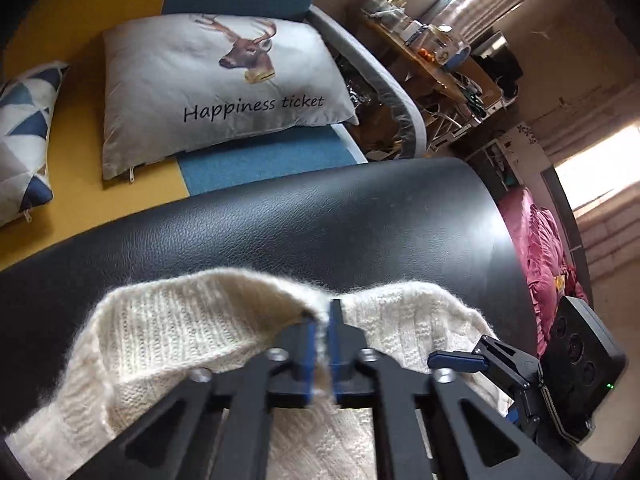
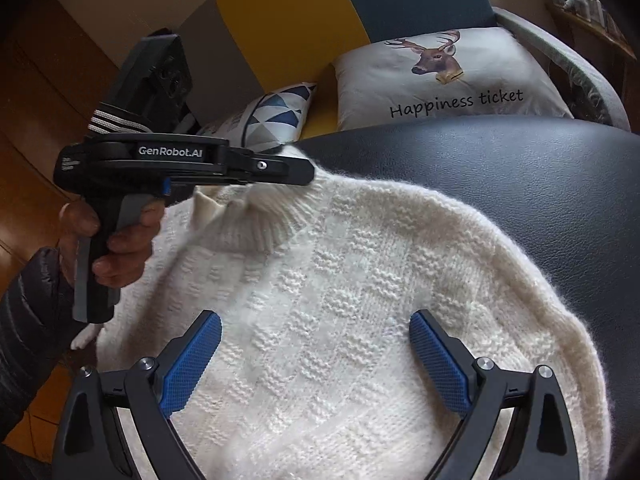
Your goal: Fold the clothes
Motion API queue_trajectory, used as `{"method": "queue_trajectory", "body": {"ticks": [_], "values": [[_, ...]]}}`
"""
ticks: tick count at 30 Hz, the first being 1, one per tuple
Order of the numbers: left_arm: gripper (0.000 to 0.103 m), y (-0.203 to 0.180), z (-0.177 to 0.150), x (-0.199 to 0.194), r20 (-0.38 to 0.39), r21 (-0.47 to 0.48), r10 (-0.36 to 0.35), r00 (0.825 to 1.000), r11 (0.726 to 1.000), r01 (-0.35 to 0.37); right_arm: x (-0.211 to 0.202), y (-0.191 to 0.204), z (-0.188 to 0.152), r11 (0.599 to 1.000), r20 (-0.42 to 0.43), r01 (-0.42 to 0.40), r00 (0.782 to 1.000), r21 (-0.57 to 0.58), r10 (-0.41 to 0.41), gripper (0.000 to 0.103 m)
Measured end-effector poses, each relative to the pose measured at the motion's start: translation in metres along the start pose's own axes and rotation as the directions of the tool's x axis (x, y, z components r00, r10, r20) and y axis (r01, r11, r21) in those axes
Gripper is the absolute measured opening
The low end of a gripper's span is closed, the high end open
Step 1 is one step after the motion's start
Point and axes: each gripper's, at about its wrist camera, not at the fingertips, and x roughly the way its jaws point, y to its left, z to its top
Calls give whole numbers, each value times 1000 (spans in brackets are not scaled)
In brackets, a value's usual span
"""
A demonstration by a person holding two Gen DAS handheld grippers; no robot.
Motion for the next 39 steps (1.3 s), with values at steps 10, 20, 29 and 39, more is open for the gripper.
{"method": "queue_trajectory", "body": {"ticks": [10,20,29,39], "values": [[3,-3,0,24,23,35,163,986,986,-164,5,7,-8,990,-6,117,993,-79,-118,94],[5,19,-24,-68,177,-68,110,978,993,-99,8,17,-15,961,-5,232,972,-148,-236,92],[5,73,-75,-127,158,-104,281,947,958,-267,-3,57,9,994,-21,7,1000,-105,-9,92],[6,44,-159,-100,185,-35,265,946,964,-263,69,64,108,863,-78,-426,884,270,460,92]]}}
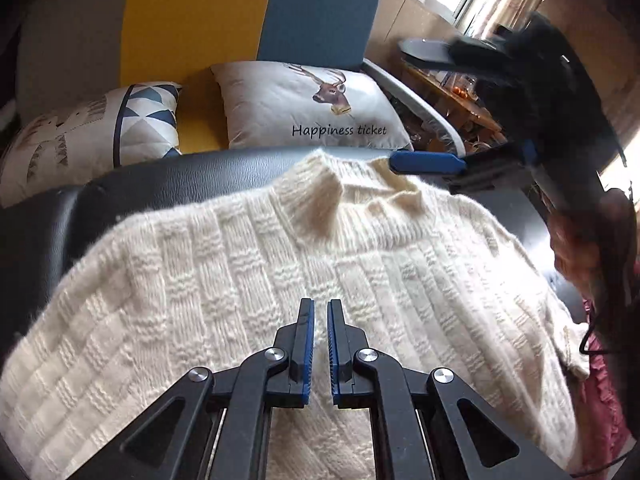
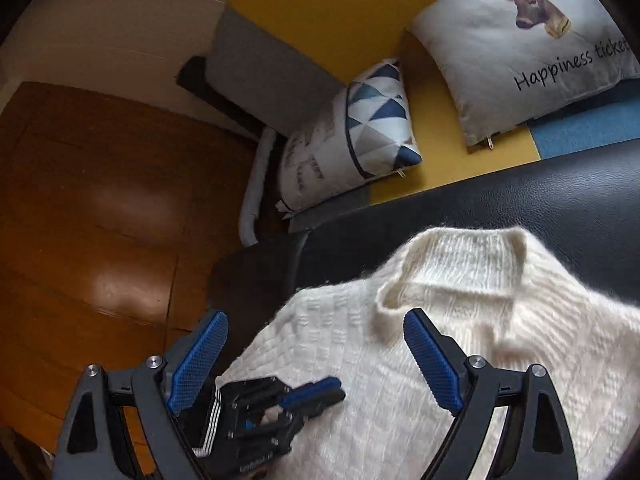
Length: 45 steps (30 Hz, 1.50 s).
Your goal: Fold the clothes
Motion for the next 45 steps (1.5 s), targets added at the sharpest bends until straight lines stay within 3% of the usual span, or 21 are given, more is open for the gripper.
{"method": "queue_trajectory", "body": {"ticks": [2,3,5,7,8,11,17,20,22,26,28,30,34,36,39,40,42,45], "values": [[7,4,-7,3,2,-26,-21,1000,999,21,24,-8,18,997,-32,43,999,58,-42,93],[8,7,-10,3,13,-45,-35,999,998,35,35,-11,24,997,-52,28,998,72,-24,93],[8,12,-15,3,37,-82,-63,997,995,66,58,-14,34,994,-76,-49,995,98,57,93],[8,16,-17,4,52,-109,-79,995,990,84,78,-14,43,978,-66,-163,983,130,173,93],[8,17,-17,4,58,-118,-82,995,989,89,84,-14,47,973,-38,-187,980,137,194,93],[8,19,-17,5,59,-129,-83,995,987,90,90,-31,57,975,35,-120,993,188,115,85],[8,27,-10,0,43,-198,-112,993,973,118,45,-11,43,998,23,35,999,60,-37,87],[9,33,5,-10,74,-198,-75,994,976,89,12,-2,23,996,20,92,996,0,-92,87],[10,38,16,-17,100,-197,-43,994,978,63,-9,-4,7,988,13,151,988,-24,-151,87],[12,57,34,-6,64,-206,102,993,975,-87,-37,-32,-16,961,9,274,962,24,-275,87],[9,69,33,1,40,-220,125,991,969,-113,-42,-53,-24,935,5,349,937,62,-350,80],[8,77,29,1,49,-228,116,992,968,-102,-51,-63,-27,948,56,311,947,72,-315,74],[8,73,26,-9,31,-258,133,991,959,-121,-65,-69,-36,958,100,271,955,96,-280,74],[10,65,22,-22,23,-281,134,991,952,-123,-80,-62,-51,959,116,266,954,99,-277,76],[23,40,2,-48,61,-263,73,995,963,-54,-116,-58,-87,962,164,249,950,112,-265,76],[28,30,-7,-56,68,-250,56,996,967,-37,-136,-59,-104,959,184,252,944,126,-273,76],[34,11,-29,-65,69,-237,29,997,971,-12,-181,-67,-144,936,233,303,911,182,-340,76],[34,-15,-62,-71,49,-251,-33,998,967,44,-255,-82,-206,877,298,386,834,287,-465,76]]}}
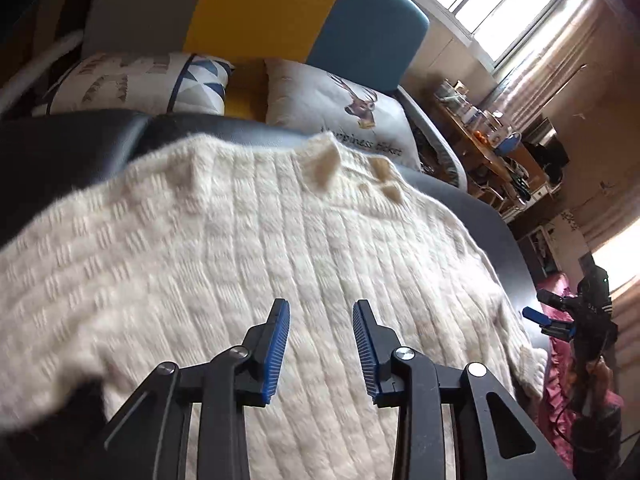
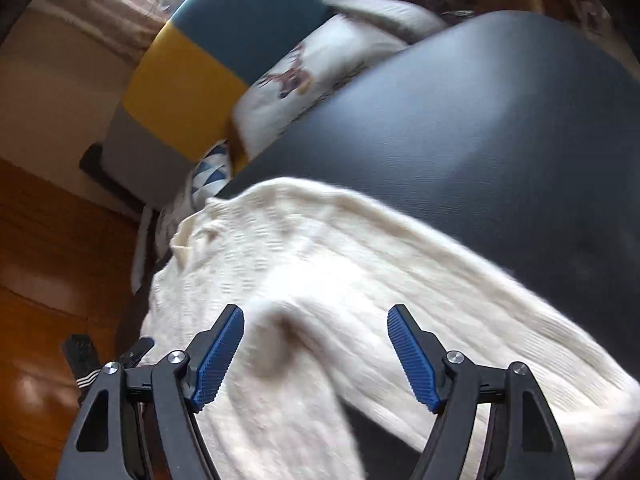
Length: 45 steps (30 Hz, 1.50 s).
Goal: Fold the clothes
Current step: 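Grasp the sleeve cuff with the right gripper and lay it across the body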
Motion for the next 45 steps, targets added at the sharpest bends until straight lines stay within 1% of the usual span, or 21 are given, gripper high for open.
{"method": "queue_trajectory", "body": {"ticks": [2,6,8,12,17,19,20,21,22,23,25,27,28,30,33,35,37,38,40,43,45], "values": [[34,-13,-21,-1,-20,-15,-31,999,999,31,-49,-39,-18,995,79,78,993,57,-82,76],[34,-50,-58,4,-77,-4,-93,993,996,93,-127,-102,-53,961,180,217,952,174,-248,76],[34,-74,-71,10,-116,25,-117,986,992,121,-144,-116,-70,953,197,242,941,181,-277,76],[34,-119,-97,18,-166,120,-107,980,985,127,-141,-98,-91,963,188,256,945,88,-269,76],[37,-153,-124,29,-225,222,-54,973,969,105,-94,-64,-99,929,169,361,924,-84,-344,76],[41,-153,-129,35,-248,237,-42,968,966,103,-74,-66,-98,895,160,437,893,-86,-421,76],[42,-153,-131,35,-244,244,-38,969,965,99,-62,-68,-98,873,137,479,874,-88,-466,78],[42,-153,-133,35,-240,250,-35,970,964,96,-54,-68,-99,851,143,515,854,-106,-499,88],[45,-152,-133,34,-243,247,-41,969,964,102,-49,-68,-101,826,162,548,834,-128,-528,88],[47,-151,-134,34,-245,244,-46,968,964,108,-49,-69,-103,827,173,547,834,-130,-525,88],[48,-149,-135,32,-241,231,-57,969,966,114,-54,-74,-106,844,190,522,847,-120,-497,78],[49,-148,-134,32,-241,221,-67,968,968,122,-60,-79,-108,865,207,490,862,-107,-463,42],[50,-147,-134,33,-242,220,-70,968,968,125,-64,-82,-108,884,205,459,877,-91,-434,33],[52,-147,-134,32,-245,224,-74,967,966,131,-74,-87,-106,919,201,391,905,-52,-374,24],[52,-145,-134,30,-252,220,-85,964,965,143,-105,-100,-102,965,260,260,929,46,-262,23],[53,-143,-133,30,-257,209,-99,961,966,155,-128,-121,-103,968,313,205,919,143,-241,22],[53,-140,-132,29,-262,194,-116,958,966,170,-147,-151,-107,953,348,161,905,257,-246,28],[53,-139,-132,29,-265,189,-123,956,966,177,-154,-167,-112,943,361,93,908,320,-213,34],[54,-137,-131,29,-269,184,-132,954,965,186,-166,-200,-127,895,395,-72,911,440,-121,37],[54,-139,-130,29,-277,199,-124,953,963,184,-197,-205,-148,887,469,-84,869,453,-157,38],[54,-144,-129,32,-283,220,-107,953,960,174,-206,-179,-151,938,481,-47,867,343,-133,38]]}}
